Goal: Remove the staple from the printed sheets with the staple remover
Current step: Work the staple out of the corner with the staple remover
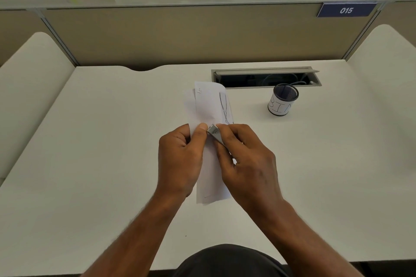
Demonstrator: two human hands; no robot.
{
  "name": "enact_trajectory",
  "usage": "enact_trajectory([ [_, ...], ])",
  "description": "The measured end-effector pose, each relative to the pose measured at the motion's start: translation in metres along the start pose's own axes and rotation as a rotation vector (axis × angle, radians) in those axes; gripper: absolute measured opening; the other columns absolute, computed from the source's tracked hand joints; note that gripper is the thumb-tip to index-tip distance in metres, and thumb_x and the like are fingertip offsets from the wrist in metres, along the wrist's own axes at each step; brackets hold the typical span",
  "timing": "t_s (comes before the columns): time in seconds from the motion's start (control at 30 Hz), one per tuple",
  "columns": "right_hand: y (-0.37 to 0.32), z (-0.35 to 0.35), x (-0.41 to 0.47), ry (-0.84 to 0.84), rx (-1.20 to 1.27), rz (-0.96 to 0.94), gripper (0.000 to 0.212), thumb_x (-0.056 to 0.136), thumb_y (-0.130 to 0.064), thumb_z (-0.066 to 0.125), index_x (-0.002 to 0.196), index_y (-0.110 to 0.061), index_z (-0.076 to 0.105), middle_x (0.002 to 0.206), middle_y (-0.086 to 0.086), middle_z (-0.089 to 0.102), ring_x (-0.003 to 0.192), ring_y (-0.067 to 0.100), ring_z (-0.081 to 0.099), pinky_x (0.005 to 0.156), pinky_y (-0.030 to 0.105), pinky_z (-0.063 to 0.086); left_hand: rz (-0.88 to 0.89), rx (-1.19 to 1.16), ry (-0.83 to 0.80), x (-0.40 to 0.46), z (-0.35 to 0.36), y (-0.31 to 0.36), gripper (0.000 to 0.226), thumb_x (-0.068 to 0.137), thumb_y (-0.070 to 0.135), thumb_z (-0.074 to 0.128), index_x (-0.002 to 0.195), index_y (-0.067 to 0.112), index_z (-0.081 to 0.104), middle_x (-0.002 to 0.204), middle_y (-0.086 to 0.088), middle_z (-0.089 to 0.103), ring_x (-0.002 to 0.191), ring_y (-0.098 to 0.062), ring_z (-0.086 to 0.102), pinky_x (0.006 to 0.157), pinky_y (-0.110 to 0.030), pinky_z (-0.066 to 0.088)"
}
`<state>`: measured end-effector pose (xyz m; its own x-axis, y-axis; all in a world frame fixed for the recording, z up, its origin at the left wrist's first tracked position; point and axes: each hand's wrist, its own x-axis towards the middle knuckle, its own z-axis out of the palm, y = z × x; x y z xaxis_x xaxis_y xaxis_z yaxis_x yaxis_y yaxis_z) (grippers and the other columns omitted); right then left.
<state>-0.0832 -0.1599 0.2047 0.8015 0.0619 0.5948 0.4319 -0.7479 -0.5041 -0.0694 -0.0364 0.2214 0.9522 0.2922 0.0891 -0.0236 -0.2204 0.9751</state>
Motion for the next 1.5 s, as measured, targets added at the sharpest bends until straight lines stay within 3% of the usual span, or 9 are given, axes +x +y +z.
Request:
enact_trajectory([
  [0.13, 0.001, -0.003, 0.001, -0.017, 0.001, -0.019, 0.030, 0.097, -0.022, 0.059, 0.123, -0.008, 0.068, 0.113, 0.005, 0.068, 0.089, 0.020, 0.067, 0.072, 0.025, 0.059, 0.011, 0.031, 0.001, 0.002, -0.001, 0.000, 0.044, 0.098, 0.029, 0.062, 0.072, -0.007, 0.063, 0.070, -0.029, 0.060, 0.064, -0.041, 0.051, 0.057, -0.050, 0.049],
  [0.47, 0.005, -0.006, 0.008, -0.055, 0.014, -0.033, 0.034, 0.099, -0.027, 0.051, 0.124, -0.011, 0.068, 0.112, 0.004, 0.068, 0.088, 0.019, 0.066, 0.073, 0.027, 0.059, -0.036, 0.042, -0.007, 0.003, -0.003, 0.001, 0.040, 0.097, 0.032, 0.063, 0.075, -0.002, 0.068, 0.074, -0.024, 0.067, 0.072, -0.044, 0.060, 0.063, -0.056, 0.055],
  [0.73, -0.001, -0.006, 0.001, -0.072, 0.169, 0.162, 0.024, 0.095, -0.023, 0.063, 0.118, -0.021, 0.070, 0.099, -0.007, 0.068, 0.085, 0.005, 0.060, 0.073, 0.013, 0.051, -0.041, 0.051, 0.024, 0.000, 0.000, 0.000, 0.035, 0.098, 0.031, 0.061, 0.074, 0.007, 0.071, 0.070, -0.011, 0.069, 0.069, -0.032, 0.064, 0.061, -0.041, 0.056],
  [0.8, -0.004, -0.004, 0.000, -0.066, 0.165, 0.174, 0.021, 0.094, -0.023, 0.063, 0.114, -0.021, 0.071, 0.094, -0.006, 0.067, 0.082, 0.006, 0.059, 0.070, 0.015, 0.051, -0.029, 0.042, 0.024, 0.000, 0.001, 0.000, 0.036, 0.097, 0.030, 0.061, 0.073, 0.006, 0.070, 0.069, -0.013, 0.069, 0.067, -0.034, 0.062, 0.060, -0.044, 0.054],
  [0.93, -0.006, -0.003, 0.001, -0.035, 0.143, 0.186, 0.019, 0.094, -0.024, 0.061, 0.110, -0.019, 0.071, 0.091, -0.005, 0.066, 0.079, 0.008, 0.057, 0.068, 0.017, 0.051, 0.008, 0.031, 0.029, -0.002, 0.001, 0.001, 0.037, 0.098, 0.027, 0.062, 0.069, 0.004, 0.067, 0.065, -0.017, 0.064, 0.057, -0.018, 0.051, 0.054, -0.040, 0.047],
  [1.03, -0.009, -0.001, 0.001, -0.036, 0.118, 0.194, 0.020, 0.095, -0.026, 0.059, 0.109, -0.019, 0.071, 0.090, -0.006, 0.064, 0.076, 0.004, 0.053, 0.067, 0.008, 0.045, 0.017, 0.031, 0.031, -0.002, 0.002, -0.001, 0.037, 0.098, 0.028, 0.061, 0.070, 0.004, 0.068, 0.066, -0.017, 0.066, 0.059, -0.029, 0.056, 0.055, -0.043, 0.050],
  [1.17, -0.012, 0.001, -0.001, -0.016, 0.066, 0.192, 0.022, 0.094, -0.025, 0.059, 0.111, -0.018, 0.071, 0.091, -0.005, 0.064, 0.074, 0.003, 0.052, 0.065, 0.005, 0.041, 0.030, 0.050, 0.032, -0.002, 0.002, -0.003, 0.035, 0.097, 0.030, 0.061, 0.071, 0.009, 0.069, 0.063, -0.005, 0.068, 0.057, -0.020, 0.059, 0.052, -0.025, 0.051],
  [1.27, -0.011, 0.000, -0.001, -0.005, 0.039, 0.164, 0.024, 0.095, -0.023, 0.059, 0.115, -0.016, 0.070, 0.095, -0.003, 0.065, 0.077, 0.002, 0.053, 0.066, 0.009, 0.043, 0.041, 0.065, 0.029, -0.003, 0.001, -0.004, 0.035, 0.097, 0.031, 0.061, 0.071, 0.010, 0.070, 0.064, -0.005, 0.068, 0.057, -0.017, 0.059, 0.052, -0.018, 0.049],
  [1.5, -0.006, -0.001, 0.000, -0.010, 0.033, 0.089, 0.029, 0.095, -0.023, 0.061, 0.121, -0.012, 0.069, 0.107, 0.002, 0.068, 0.084, 0.014, 0.065, 0.069, 0.021, 0.057, 0.019, 0.050, 0.012, 0.000, -0.001, -0.002, 0.042, 0.097, 0.028, 0.062, 0.063, 0.004, 0.061, 0.055, -0.012, 0.056, 0.052, -0.012, 0.043, 0.050, -0.029, 0.040],
])
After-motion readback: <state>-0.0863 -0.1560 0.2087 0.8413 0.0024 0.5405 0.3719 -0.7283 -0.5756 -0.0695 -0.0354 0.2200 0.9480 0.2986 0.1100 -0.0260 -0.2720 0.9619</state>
